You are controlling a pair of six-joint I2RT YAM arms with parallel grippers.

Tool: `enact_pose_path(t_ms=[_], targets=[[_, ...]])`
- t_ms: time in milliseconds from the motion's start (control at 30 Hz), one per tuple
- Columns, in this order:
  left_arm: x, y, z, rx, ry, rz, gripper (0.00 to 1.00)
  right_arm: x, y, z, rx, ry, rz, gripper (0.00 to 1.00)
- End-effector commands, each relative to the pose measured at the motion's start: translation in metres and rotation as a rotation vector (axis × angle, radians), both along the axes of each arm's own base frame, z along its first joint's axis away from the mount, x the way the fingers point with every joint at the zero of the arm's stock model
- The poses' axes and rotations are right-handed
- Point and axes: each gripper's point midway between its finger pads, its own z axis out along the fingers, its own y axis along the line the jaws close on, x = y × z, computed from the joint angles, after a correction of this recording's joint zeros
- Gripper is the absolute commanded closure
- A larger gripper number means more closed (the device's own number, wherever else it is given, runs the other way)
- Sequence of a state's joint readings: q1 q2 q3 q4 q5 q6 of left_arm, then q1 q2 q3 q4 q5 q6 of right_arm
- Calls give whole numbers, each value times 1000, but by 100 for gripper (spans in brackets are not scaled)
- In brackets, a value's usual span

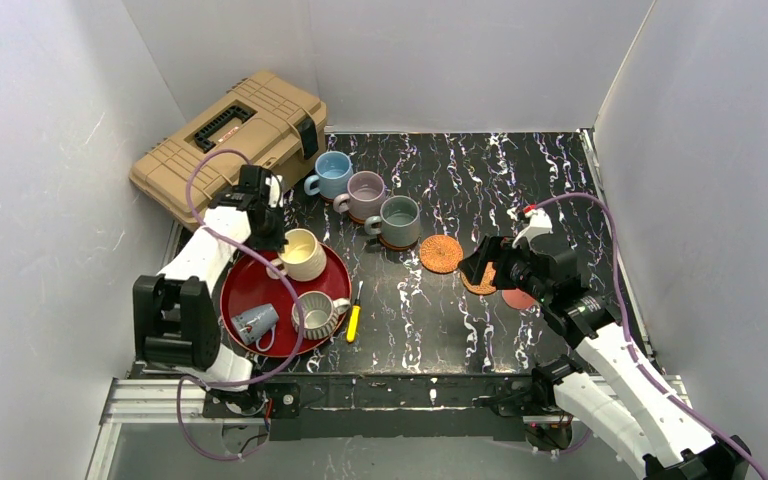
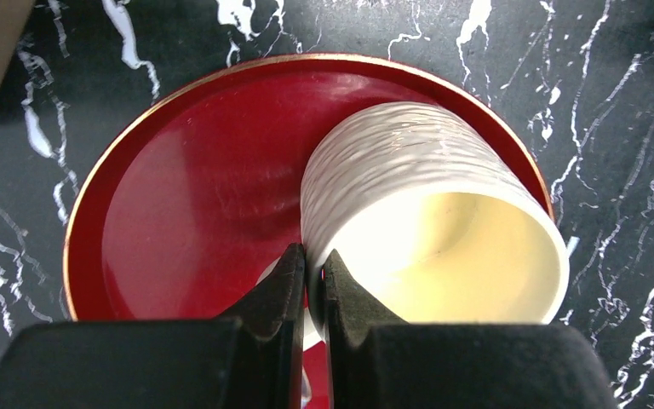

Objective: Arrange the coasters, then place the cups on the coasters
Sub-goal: Pick up the cup from the tray, then place the cup on the coaster.

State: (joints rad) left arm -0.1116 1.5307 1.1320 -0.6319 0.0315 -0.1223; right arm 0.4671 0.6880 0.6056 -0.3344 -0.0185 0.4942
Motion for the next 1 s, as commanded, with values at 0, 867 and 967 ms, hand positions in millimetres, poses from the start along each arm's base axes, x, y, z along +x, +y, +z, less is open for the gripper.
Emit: enact_pose_path(t_ms=[0, 867, 967], targets=[[4, -2, 74, -49, -195, 70, 100, 4, 3, 18, 9, -45, 8, 0], [-64, -135, 108, -166, -189, -90, 100, 15, 96, 49, -131, 67, -29, 9], [-70, -148, 99, -162, -175, -101, 100, 4, 125, 54, -167, 38, 14, 11]])
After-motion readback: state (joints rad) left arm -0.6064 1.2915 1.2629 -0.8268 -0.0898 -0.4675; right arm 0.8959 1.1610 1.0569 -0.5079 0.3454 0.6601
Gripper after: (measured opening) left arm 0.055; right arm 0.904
